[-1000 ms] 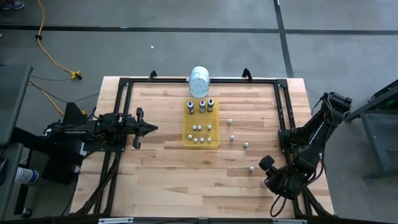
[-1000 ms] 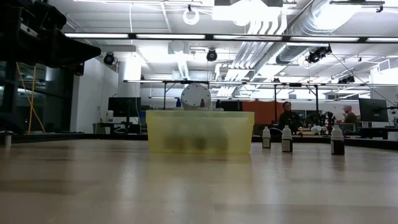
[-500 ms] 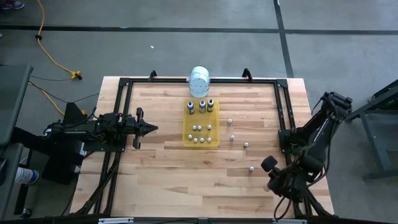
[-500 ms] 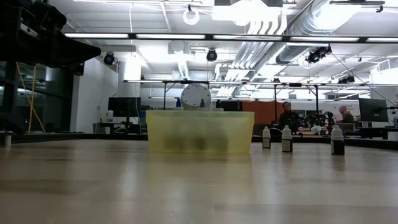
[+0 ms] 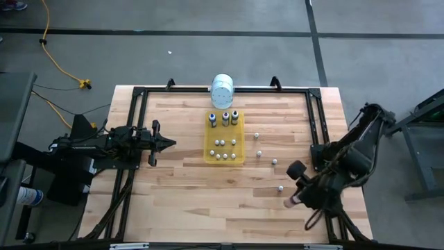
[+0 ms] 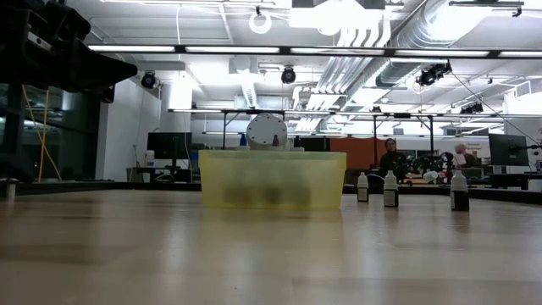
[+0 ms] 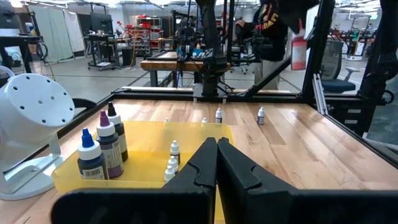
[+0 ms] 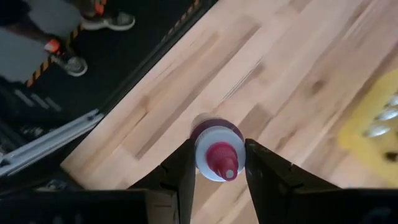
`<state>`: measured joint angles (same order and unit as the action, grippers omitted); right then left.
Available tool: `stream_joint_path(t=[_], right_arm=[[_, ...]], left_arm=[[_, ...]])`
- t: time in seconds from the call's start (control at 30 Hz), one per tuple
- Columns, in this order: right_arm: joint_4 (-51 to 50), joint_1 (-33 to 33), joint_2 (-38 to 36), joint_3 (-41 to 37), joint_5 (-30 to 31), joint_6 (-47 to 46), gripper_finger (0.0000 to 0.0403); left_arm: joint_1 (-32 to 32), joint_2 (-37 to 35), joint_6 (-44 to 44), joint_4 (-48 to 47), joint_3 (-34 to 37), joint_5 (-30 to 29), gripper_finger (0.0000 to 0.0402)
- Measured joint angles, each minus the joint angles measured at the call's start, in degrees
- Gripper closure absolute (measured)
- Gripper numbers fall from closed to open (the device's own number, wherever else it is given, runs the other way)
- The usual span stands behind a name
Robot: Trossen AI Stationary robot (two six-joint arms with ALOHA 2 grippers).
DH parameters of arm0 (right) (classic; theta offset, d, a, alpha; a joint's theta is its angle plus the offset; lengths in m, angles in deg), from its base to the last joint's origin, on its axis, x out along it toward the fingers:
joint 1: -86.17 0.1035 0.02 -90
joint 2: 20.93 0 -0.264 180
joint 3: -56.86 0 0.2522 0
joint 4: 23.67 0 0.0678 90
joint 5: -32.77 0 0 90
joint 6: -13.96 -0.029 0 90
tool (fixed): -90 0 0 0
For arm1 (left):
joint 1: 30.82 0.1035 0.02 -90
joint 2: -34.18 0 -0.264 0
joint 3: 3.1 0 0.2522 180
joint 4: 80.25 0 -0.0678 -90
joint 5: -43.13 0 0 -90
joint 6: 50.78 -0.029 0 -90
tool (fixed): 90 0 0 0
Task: Pick & Place food coloring
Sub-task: Put the big pink food coloring bottle in the yellow transparent bin
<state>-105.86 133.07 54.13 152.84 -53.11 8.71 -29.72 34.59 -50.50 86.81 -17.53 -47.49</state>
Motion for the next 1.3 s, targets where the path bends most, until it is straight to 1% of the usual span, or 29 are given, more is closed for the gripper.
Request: stream_joint_path(t=[0.17, 0.37, 0.47, 0.6, 0.77, 0.9, 1.1, 1.3], right_arm=[[-1.2, -6.3, 2.9, 6.8, 0.0, 6.5, 0.0289], [-1.3, -16.0, 8.3, 15.4, 0.4, 14.5, 0.0289], [-1.2, -21.4, 11.7, 19.8, 2.0, 17.0, 0.0289], [-1.0, -28.7, 16.8, 26.0, 2.2, 18.2, 0.0289], [-0.8, -36.9, 24.2, 33.4, 2.2, 14.2, 0.0289], [-0.7, -42.1, 29.8, 36.9, 2.2, 9.1, 0.0289], [-0.3, -48.6, 35.6, 37.7, 2.2, 2.3, 0.0289], [-0.7, -54.1, 39.1, 37.7, 2.4, -2.7, 0.0289]], left_arm=[[0.0, 0.0, 0.0, 0.0, 0.0, 0.0, 0.0401], [0.0, 0.0, 0.0, 0.0, 0.0, 0.0, 0.0401], [0.0, 0.0, 0.0, 0.0, 0.0, 0.0, 0.0401], [0.0, 0.0, 0.0, 0.0, 0.0, 0.0, 0.0401], [0.0, 0.0, 0.0, 0.0, 0.0, 0.0, 0.0401], [0.0, 0.0, 0.0, 0.0, 0.0, 0.0, 0.0401], [0.0, 0.0, 0.0, 0.0, 0.0, 0.0, 0.0401], [0.0, 0.0, 0.0, 0.0, 0.0, 0.0, 0.0401]])
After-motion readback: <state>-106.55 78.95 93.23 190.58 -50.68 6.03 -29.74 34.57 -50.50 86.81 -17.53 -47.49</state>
